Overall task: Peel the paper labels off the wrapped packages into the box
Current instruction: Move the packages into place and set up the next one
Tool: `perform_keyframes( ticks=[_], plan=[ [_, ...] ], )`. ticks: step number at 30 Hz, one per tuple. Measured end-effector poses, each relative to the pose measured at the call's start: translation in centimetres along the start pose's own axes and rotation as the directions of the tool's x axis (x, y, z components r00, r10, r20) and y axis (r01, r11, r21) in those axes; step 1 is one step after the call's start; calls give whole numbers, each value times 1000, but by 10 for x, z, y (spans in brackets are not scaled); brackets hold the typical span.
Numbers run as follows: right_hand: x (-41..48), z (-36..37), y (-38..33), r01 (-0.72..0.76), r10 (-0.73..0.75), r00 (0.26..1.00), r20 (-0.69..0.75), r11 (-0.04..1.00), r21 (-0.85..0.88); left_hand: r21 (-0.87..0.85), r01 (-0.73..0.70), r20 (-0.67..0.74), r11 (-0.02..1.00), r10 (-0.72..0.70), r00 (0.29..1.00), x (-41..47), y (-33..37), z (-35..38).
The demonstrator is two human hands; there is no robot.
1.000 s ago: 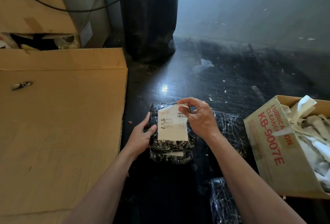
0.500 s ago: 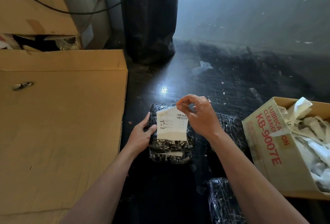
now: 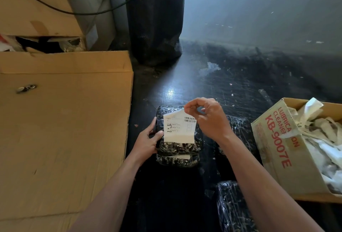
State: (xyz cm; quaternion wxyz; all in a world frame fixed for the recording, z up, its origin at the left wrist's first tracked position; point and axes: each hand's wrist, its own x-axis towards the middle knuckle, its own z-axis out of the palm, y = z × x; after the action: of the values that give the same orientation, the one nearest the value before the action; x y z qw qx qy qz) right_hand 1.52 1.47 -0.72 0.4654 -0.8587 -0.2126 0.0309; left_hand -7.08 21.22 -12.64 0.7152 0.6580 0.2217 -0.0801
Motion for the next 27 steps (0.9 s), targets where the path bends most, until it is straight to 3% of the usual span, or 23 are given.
perform_keyframes(
  ticks=[6,13,18,21,27],
  plan=[
    [-4,-6,-8,39,-37,999,18,996,-81,35,-4,-8,999,4,1000,3,-2,-1],
    [-13,-11,-12,41,-40,999,20,998,-50,98,-4,-22,995,6,1000,5,-4,-2],
    [-11,-33,-38,-14,34,997,-74,967,256,108,-11,-15,994,12,1000,11,-14,-5],
    [-3,-50,-45,35,-17,996,-90,979,202,140,-9,-16,990,11,1000,9,-12,-3],
    [-15,-41,-31,-33,40,995,-96,997,75,262,-57,-33,963,68,997,-10,4,5]
  ],
)
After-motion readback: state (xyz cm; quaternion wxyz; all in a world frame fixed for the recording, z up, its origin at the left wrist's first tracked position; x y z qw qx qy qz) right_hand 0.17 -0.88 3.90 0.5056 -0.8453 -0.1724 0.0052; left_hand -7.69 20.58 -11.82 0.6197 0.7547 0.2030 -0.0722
